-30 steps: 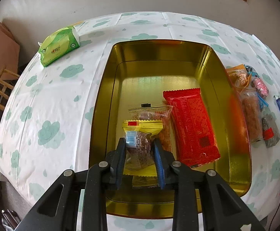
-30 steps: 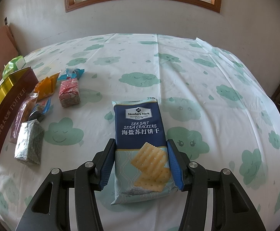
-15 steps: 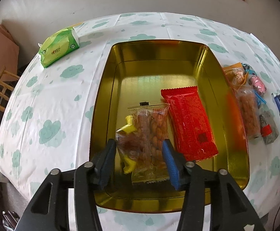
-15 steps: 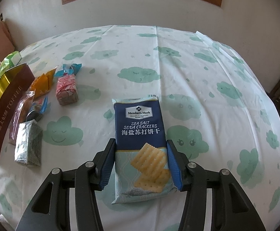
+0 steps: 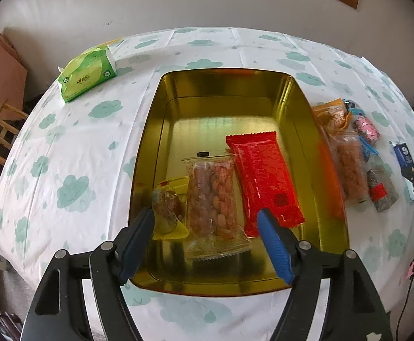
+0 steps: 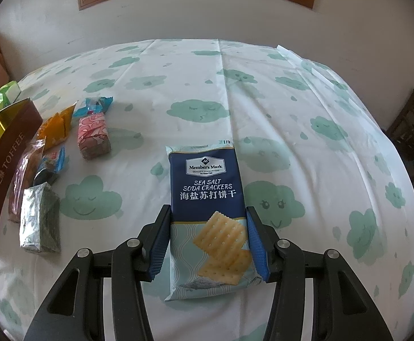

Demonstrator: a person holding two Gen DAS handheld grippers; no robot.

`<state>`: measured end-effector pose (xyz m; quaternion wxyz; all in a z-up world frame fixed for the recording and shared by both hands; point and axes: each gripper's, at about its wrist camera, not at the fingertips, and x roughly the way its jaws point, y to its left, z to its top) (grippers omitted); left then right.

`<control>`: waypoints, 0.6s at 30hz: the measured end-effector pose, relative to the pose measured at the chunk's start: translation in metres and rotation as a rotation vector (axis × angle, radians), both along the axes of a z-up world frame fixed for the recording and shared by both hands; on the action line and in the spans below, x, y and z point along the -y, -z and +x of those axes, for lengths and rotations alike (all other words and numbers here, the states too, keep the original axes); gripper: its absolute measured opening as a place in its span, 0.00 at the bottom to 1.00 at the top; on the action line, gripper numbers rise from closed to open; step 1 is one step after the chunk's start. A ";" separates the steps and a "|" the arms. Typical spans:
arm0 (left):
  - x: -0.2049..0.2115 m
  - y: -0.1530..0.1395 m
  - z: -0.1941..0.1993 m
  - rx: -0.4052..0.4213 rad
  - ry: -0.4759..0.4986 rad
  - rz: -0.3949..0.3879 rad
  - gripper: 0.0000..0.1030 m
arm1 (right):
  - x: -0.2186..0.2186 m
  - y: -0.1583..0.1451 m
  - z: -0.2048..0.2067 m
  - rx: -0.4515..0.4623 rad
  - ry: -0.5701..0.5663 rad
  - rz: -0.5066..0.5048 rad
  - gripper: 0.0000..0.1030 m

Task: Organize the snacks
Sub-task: 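Carry the blue cracker pack over the gold tin with the right tool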

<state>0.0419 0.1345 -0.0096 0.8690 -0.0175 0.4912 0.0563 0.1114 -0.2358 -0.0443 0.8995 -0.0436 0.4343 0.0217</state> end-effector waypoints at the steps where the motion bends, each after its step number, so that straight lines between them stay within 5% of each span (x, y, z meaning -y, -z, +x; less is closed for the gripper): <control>1: 0.000 -0.001 -0.001 0.002 0.000 -0.005 0.70 | 0.000 0.000 0.000 0.000 0.000 0.004 0.50; 18: -0.009 -0.015 -0.017 0.071 -0.045 -0.069 0.83 | -0.043 -0.050 -0.021 0.079 -0.058 0.108 0.50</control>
